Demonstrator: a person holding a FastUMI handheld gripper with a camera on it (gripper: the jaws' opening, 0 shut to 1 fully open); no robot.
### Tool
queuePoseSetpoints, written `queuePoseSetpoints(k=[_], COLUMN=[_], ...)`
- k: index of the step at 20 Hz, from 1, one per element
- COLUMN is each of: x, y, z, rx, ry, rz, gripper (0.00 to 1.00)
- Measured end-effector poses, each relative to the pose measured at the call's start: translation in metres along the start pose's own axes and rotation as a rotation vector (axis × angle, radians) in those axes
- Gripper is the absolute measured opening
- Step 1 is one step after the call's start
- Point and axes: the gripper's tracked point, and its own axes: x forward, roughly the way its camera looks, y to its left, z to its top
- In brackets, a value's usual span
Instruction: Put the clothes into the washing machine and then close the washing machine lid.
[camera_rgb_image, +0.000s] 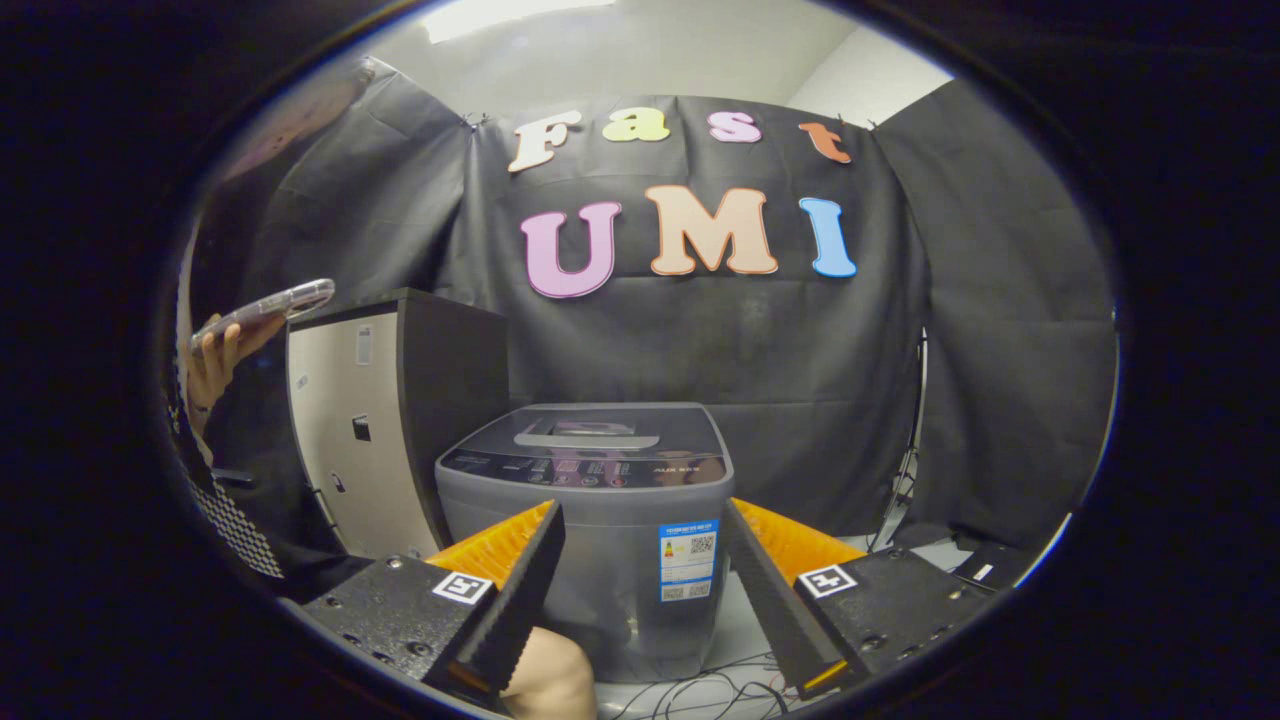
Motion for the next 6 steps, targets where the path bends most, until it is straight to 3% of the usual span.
queuePoseSetpoints(k=[6], x=[-0.0005], y=[0.0001], z=[0.0001], rx=[0.000], ry=[0.000], rz=[0.000], gripper=[0.96])
